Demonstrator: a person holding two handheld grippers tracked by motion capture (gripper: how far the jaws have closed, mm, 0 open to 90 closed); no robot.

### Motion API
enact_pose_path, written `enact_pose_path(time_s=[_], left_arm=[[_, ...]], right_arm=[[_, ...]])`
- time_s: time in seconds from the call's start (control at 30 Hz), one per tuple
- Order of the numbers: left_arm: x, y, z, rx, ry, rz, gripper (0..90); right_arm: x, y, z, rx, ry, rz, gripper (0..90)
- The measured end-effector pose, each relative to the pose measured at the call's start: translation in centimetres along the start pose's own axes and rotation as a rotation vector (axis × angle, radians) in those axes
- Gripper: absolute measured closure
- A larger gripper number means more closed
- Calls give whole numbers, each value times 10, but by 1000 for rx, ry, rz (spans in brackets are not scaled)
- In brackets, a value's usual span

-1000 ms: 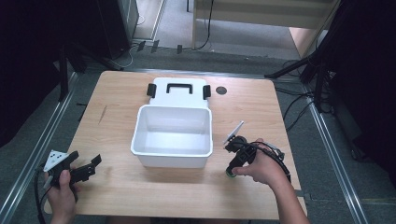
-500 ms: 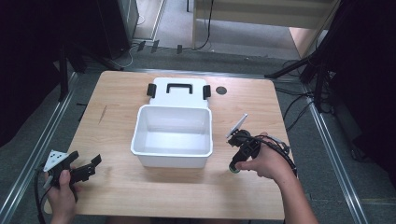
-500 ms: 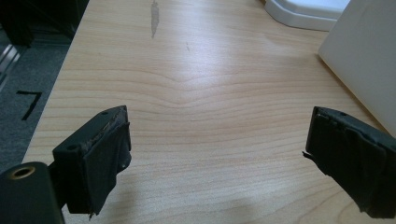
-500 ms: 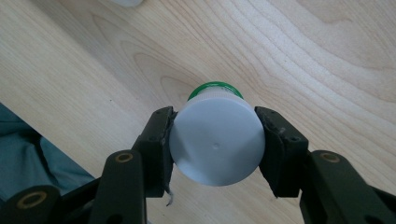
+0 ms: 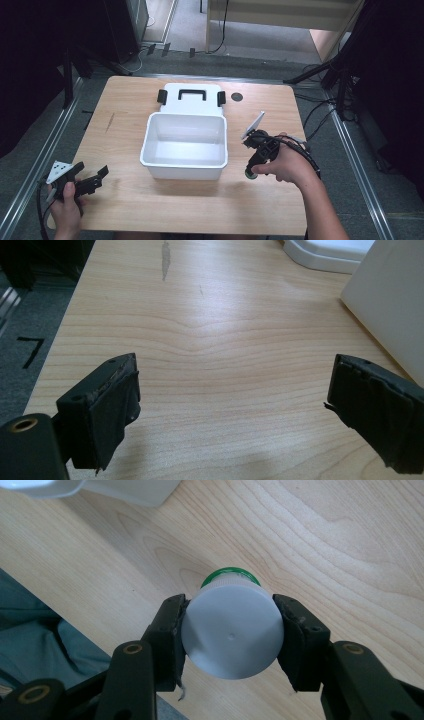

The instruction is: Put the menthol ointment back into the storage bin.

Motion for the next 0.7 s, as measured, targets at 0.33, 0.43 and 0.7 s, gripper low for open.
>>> enact_pose_path(time_s=[0.33, 0.43, 0.7], left_arm=[[0, 0, 0, 1, 0, -3, 74], [0, 0, 0, 1, -2, -4, 74], [0, 0, 0, 1, -6, -6, 74]], right_arm=[[11, -23, 5, -12, -18, 6, 513], [13, -28, 6, -13, -18, 1, 513], [23, -43, 13, -18, -34, 6, 513]])
Point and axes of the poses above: each handheld gripper's, and its own axes: y roughly forward along the jaws, x roughly out of its top, z roughly to its left, the point moved 5 cm from there along y, roughly forward along the jaws, and after that the axes turned 6 degrees about y, right-handed, at the moved point
